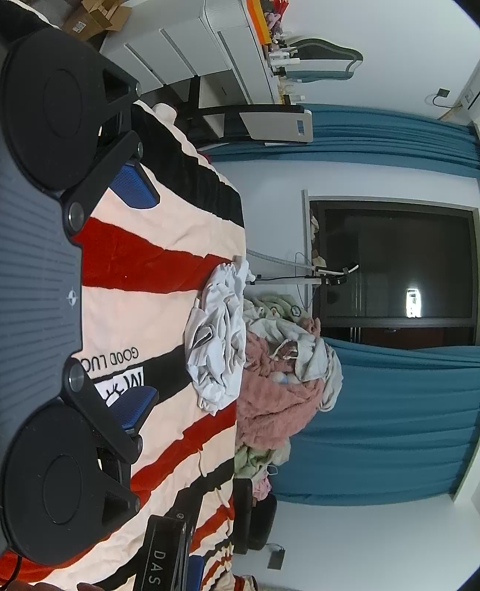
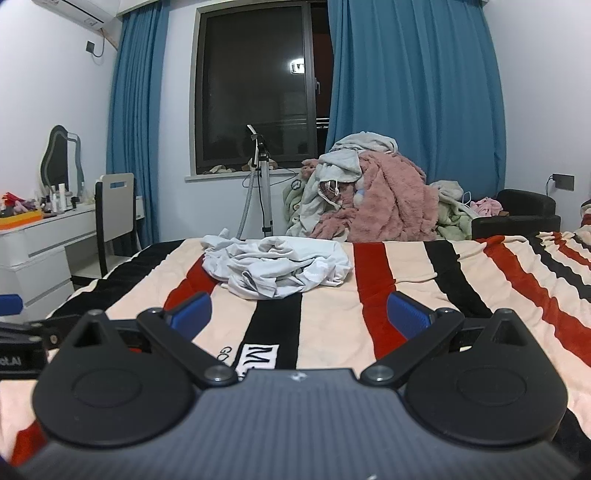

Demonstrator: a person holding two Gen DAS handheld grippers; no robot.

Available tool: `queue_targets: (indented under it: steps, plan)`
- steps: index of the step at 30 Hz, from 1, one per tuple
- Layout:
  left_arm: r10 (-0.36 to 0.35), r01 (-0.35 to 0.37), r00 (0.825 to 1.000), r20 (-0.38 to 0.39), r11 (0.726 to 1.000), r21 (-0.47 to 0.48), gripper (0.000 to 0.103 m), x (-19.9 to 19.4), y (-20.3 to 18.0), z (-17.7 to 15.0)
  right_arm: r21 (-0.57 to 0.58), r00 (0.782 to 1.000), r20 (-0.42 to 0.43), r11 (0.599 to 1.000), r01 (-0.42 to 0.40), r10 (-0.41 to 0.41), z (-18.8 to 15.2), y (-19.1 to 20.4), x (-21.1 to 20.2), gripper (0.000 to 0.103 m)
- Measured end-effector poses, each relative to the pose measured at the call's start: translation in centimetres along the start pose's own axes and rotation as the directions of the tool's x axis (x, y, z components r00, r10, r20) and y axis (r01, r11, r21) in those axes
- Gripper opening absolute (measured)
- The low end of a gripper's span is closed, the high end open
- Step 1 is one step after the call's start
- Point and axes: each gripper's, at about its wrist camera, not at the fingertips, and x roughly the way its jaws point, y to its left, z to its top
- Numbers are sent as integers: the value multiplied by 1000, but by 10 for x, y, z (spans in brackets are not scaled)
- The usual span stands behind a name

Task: Fold clothes
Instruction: 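Move both grippers toward the crumpled white T-shirt on the bed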

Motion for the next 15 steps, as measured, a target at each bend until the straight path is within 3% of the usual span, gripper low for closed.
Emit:
queue_targets:
  steps: [15]
  plan:
    - [8, -8, 1000, -18, 1000, 0, 103, -1, -11, 7, 14, 1000, -18, 1000, -16, 16, -8, 1, 7, 103]
